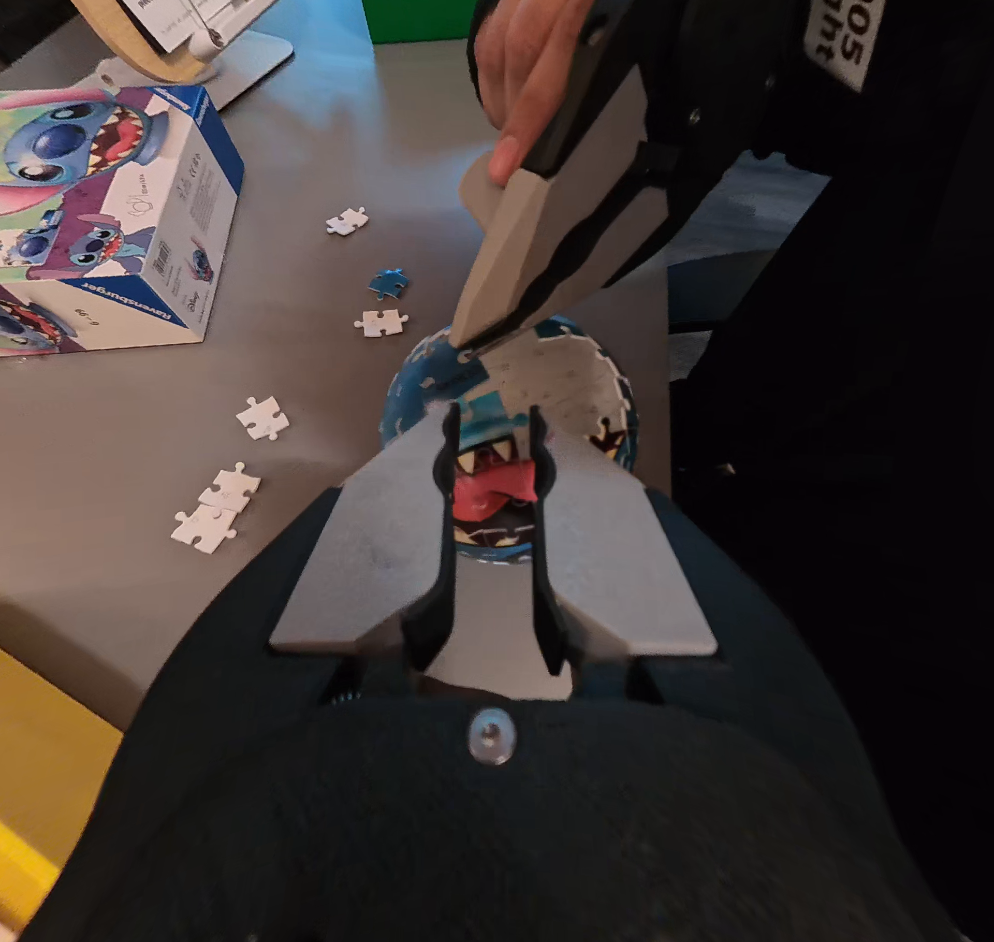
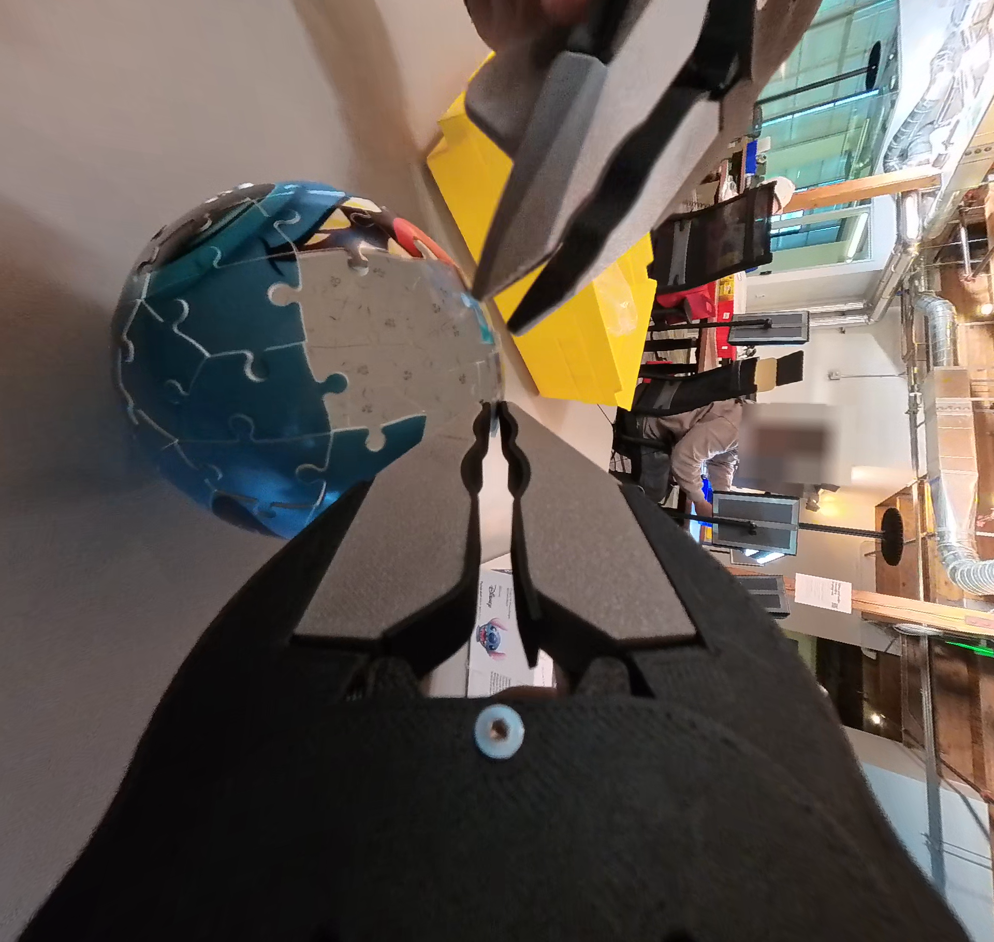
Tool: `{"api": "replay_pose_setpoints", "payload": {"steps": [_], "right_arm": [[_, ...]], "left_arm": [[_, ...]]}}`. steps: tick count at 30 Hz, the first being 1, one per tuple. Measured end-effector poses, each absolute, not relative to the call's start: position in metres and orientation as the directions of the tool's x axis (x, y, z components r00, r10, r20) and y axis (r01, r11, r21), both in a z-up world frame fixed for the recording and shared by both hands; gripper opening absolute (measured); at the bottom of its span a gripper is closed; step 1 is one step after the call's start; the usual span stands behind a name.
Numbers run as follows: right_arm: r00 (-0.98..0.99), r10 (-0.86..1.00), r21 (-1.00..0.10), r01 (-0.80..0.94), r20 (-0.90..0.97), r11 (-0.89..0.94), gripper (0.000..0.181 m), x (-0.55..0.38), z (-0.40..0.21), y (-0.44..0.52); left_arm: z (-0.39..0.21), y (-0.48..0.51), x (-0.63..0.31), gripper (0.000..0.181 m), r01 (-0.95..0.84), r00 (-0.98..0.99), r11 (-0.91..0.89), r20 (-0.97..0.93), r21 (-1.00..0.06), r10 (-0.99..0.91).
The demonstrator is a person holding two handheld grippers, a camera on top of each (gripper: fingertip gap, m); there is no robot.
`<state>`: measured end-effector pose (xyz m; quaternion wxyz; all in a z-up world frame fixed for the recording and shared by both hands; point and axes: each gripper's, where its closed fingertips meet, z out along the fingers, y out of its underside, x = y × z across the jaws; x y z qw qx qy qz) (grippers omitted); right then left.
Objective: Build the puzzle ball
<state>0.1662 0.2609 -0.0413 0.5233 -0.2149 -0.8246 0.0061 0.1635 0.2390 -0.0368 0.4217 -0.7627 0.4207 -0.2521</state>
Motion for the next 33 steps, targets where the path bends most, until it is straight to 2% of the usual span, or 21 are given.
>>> {"api": "replay_pose_setpoints", "payload": {"steps": [13, 22, 33], "right_arm": [[-0.359, 0.352, -0.23, 0.34, 0.864, 0.912, 0.001, 0.166, -0.042, 0.258], [-0.369, 0.347, -0.218, 0.348, 0.862, 0.912, 0.0, 0.168, -0.042, 0.259], [-0.37, 0.359, -0.228, 0.353, 0.857, 0.907, 0.0, 0.168, -0.043, 0.262]], "left_arm": [[-0.032, 0.244, 0.161, 0.026, -0.399, 0.528, -0.31, 0.061, -0.863, -0.847], [-0.024, 0.264, 0.147, 0.001, -0.326, 0.54, -0.353, 0.133, -0.877, -0.831], [-0.036, 0.271, 0.152, 0.0, -0.376, 0.535, -0.362, 0.12, -0.853, -0.836]]}}
